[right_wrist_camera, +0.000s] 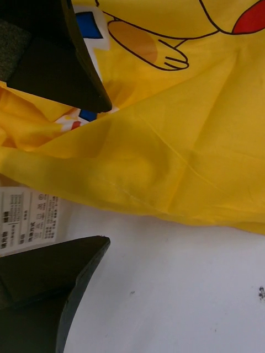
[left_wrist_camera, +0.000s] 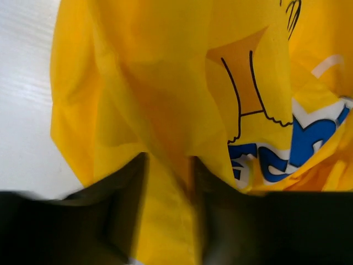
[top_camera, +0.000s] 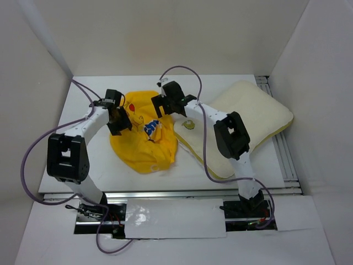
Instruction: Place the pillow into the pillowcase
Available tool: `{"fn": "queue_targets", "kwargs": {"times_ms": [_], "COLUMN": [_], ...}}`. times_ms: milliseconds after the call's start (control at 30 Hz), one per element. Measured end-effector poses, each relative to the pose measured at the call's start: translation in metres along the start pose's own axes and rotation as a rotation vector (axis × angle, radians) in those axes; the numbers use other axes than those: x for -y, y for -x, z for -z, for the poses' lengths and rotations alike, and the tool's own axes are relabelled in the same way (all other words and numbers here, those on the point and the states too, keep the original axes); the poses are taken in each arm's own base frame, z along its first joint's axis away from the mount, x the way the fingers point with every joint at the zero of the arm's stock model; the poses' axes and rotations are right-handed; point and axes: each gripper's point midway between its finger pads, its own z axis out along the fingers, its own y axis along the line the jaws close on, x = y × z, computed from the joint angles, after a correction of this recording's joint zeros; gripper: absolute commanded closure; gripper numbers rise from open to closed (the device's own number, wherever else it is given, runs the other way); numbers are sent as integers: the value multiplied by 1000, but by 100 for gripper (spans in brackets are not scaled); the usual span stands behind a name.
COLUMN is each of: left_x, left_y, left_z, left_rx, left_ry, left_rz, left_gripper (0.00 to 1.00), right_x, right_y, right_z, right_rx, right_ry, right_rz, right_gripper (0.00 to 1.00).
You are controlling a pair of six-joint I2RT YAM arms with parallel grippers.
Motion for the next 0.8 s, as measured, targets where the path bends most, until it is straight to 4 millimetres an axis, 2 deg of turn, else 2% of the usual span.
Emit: {"fn": "queue_targets", "kwargs": {"times_ms": [33,67,100,133,200,233,300,367,467,533,600,667,733,800], "left_x": [2,3,4,4,4,4,7,11,13,7,-7,-25,-42,-51], "left_y": [0,-1,-1,-1,1,2,12,30,73,103,124,134,138,138], "left_z": [-4,-8,-11,-13,-13,-10,1,25,90,146,206,257,298,326], "left_rx": [-8,-16,-24,-30,-27,-21,13,86,283,442,601,729,826,884], "left_ry": [-2,-4,-5,-3,0,2,-6,-31,-84,-124,-163,-179,-176,-177], "left_rz": [7,5,-4,-16,-21,-20,-21,-13,29,78,137,191,236,261], "left_gripper": [83,100,100,100,100,100,100,100,100,100,100,100,100,100], "right_x": [-1,-2,-3,-3,-3,-2,1,5,15,26,45,73,115,152], "right_y": [-3,-5,-8,-11,-16,-16,-13,-2,30,62,108,154,195,217], "right_z": [-6,-11,-16,-21,-30,-32,-34,-31,-10,23,74,138,216,286], "right_rx": [-2,-4,-7,-11,-15,-16,-8,19,104,181,296,426,569,691], "right_ry": [6,9,9,10,8,2,-14,-34,-79,-122,-169,-223,-301,-375], "right_rz": [2,1,1,1,5,-5,-20,-34,-46,-73,-121,-187,-267,-332], "right_gripper": [0,1,7,23,82,100,100,100,100,100,100,100,100,100]}}
